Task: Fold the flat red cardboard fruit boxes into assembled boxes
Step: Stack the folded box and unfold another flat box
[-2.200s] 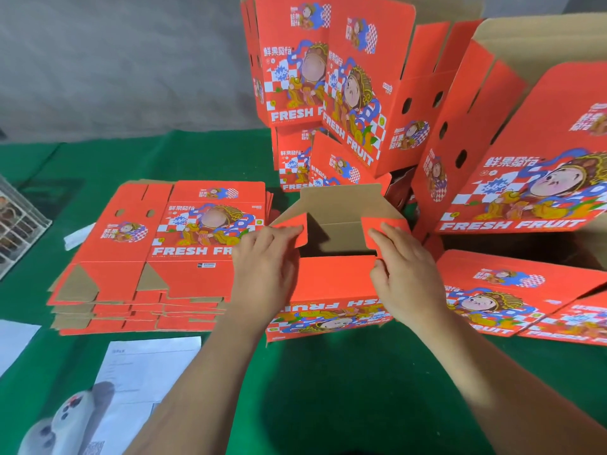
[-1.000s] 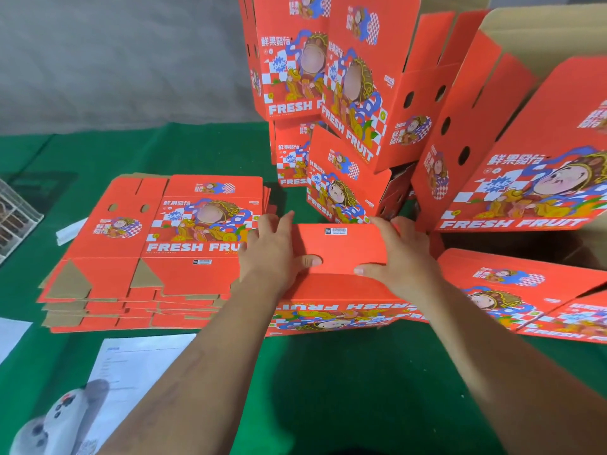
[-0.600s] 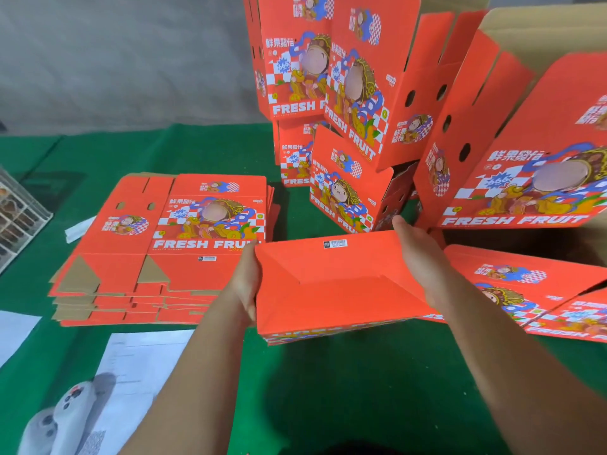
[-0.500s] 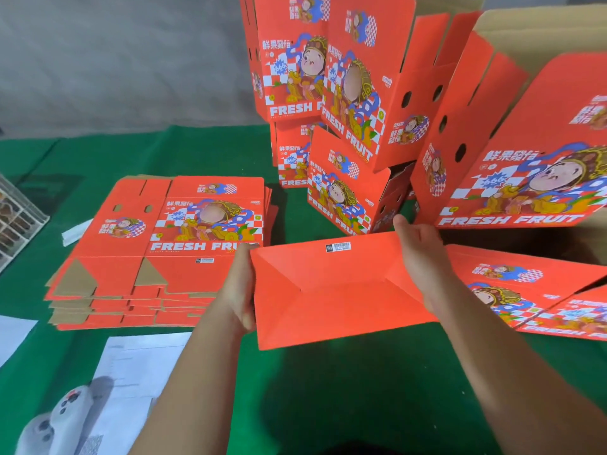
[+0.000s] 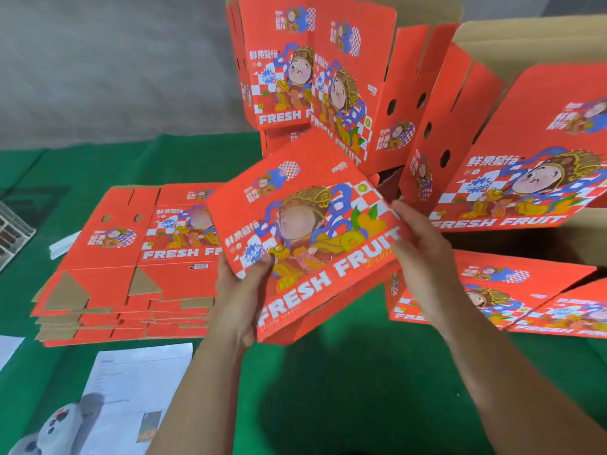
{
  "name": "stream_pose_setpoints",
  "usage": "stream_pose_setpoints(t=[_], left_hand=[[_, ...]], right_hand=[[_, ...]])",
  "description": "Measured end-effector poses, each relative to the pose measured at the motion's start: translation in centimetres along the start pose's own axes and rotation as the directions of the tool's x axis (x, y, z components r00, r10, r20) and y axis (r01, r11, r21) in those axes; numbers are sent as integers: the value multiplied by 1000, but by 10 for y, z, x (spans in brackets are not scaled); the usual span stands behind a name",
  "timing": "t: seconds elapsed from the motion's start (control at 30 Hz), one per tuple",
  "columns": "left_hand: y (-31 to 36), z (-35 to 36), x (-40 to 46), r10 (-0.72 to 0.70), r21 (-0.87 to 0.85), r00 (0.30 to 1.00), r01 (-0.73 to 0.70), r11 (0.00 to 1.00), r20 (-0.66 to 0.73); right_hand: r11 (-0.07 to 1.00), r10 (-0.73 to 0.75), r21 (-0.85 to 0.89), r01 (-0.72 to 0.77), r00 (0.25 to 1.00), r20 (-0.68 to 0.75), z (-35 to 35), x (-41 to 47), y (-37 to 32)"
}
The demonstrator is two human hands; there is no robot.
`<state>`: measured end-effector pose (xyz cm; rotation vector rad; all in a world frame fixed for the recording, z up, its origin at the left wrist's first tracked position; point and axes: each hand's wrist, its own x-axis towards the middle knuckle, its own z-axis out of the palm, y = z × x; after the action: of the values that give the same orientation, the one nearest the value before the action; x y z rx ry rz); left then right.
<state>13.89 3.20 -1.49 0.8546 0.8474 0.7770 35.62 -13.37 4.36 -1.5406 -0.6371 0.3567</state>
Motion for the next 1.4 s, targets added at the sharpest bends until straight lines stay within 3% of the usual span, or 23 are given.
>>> stream_pose_setpoints(t=[0.07,0.13,0.27,0.37,0.47,0.53,0.7,0.87,0.97,1.03,1.1,1.2,1.23,1.3,1.37,1.4], left_hand=[[-2,4,-1,-125,-28,991,124,992,-45],[-6,5,-3,-154,-103,988,152,983,-9],[-11,4,-4,32,-24,997,-34,999,-69],[0,7,1,169,27,980,-167,986,-106],[11,15,2,205,45,978,-203,978,-40],[16,20,3,224,57,974,-221,974,-47],[29,30,2,219,-22,975,-220,975,-45],[35,35,1,329,17,942,-328,944,-66],[28,31,3,365,85,929,-360,929,-56],[14,29,4,404,227,912,-380,897,-68],[-6,33,4,487,488,864,-372,790,-131],[-35,50,-3,612,559,756,-413,719,-230],[-44,53,-3,644,585,740,-440,681,-194],[-62,52,-4,630,653,775,-503,566,52],[-77,48,-9,477,636,806,-578,511,350],[-82,46,-12,408,631,807,-589,505,427]], right_hand=[[997,1,-78,1,1000,23,1,-2,8],[986,7,-169,-1,999,39,-1,-2,10],[931,-67,-350,100,992,103,1,0,16],[911,-96,-394,124,991,89,13,1,14],[844,-142,-509,168,986,91,23,9,12],[822,-68,-560,105,994,86,25,17,8],[844,15,-534,53,992,122,26,30,-3],[819,22,-570,73,987,158,25,31,-3],[791,38,-607,75,985,171,22,27,6],[780,84,-624,33,984,156,20,20,16],[798,119,-603,10,978,174,20,11,25],[916,205,-395,-72,930,305,35,-2,32],[943,238,-307,-126,900,364,42,-4,34],[959,268,-203,-196,857,440,56,-2,40],[953,302,-172,-251,841,449,65,6,47],[945,327,-160,-285,846,421,68,9,50]])
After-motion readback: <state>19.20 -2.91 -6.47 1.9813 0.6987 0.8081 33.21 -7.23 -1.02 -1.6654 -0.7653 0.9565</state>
